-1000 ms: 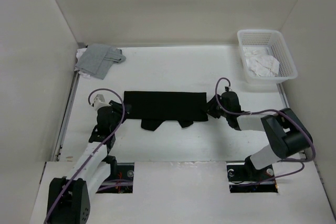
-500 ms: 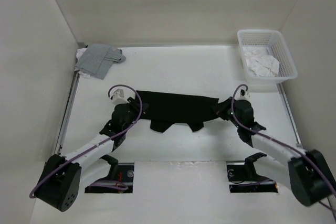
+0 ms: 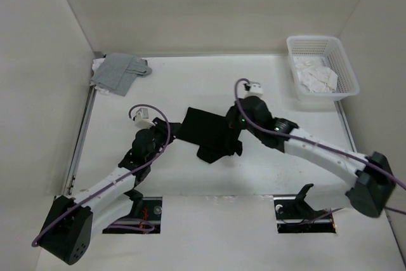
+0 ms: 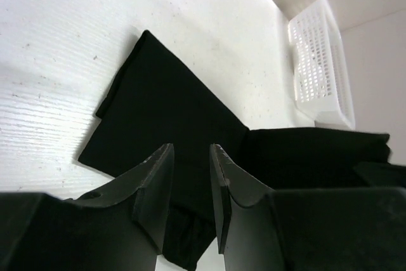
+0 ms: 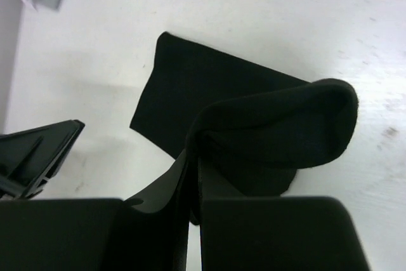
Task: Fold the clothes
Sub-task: Fold the tank top
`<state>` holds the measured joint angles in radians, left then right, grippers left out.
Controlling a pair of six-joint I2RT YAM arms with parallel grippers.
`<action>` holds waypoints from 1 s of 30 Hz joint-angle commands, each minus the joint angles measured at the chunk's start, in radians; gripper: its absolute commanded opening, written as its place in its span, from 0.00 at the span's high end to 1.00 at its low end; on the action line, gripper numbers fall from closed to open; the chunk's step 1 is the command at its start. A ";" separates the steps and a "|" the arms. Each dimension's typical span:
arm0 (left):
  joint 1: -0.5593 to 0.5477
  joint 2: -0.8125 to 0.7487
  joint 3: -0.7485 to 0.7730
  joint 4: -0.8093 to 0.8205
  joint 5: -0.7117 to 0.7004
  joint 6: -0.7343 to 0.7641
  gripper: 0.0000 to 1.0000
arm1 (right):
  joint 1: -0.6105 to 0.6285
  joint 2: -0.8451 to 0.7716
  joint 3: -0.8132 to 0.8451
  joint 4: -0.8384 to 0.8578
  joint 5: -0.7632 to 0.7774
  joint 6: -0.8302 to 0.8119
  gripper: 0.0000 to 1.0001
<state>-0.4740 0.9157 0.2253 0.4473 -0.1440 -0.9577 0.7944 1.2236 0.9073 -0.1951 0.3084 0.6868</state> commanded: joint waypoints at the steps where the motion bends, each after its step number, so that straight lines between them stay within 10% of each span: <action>1: 0.028 -0.047 -0.030 0.054 0.032 -0.019 0.72 | 0.067 0.208 0.195 -0.101 0.060 -0.073 0.94; 8: 0.140 -0.158 -0.087 0.031 0.119 -0.042 0.72 | 0.144 0.643 0.621 -0.210 0.032 -0.070 0.92; 11: 0.195 -0.199 -0.101 -0.001 0.165 -0.046 0.71 | 0.159 0.772 0.732 -0.208 0.018 -0.026 0.70; 20: 0.240 -0.138 -0.077 0.014 0.216 -0.032 0.70 | 0.177 0.492 0.389 0.055 -0.011 0.063 0.46; 30: 0.035 0.091 0.043 0.074 0.126 0.059 0.63 | 0.161 -0.022 -0.200 0.258 0.156 0.057 0.97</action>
<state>-0.4015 0.9951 0.2050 0.4461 0.0200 -0.9604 0.9627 1.3025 0.8295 -0.0574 0.3767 0.7399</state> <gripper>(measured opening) 0.364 0.041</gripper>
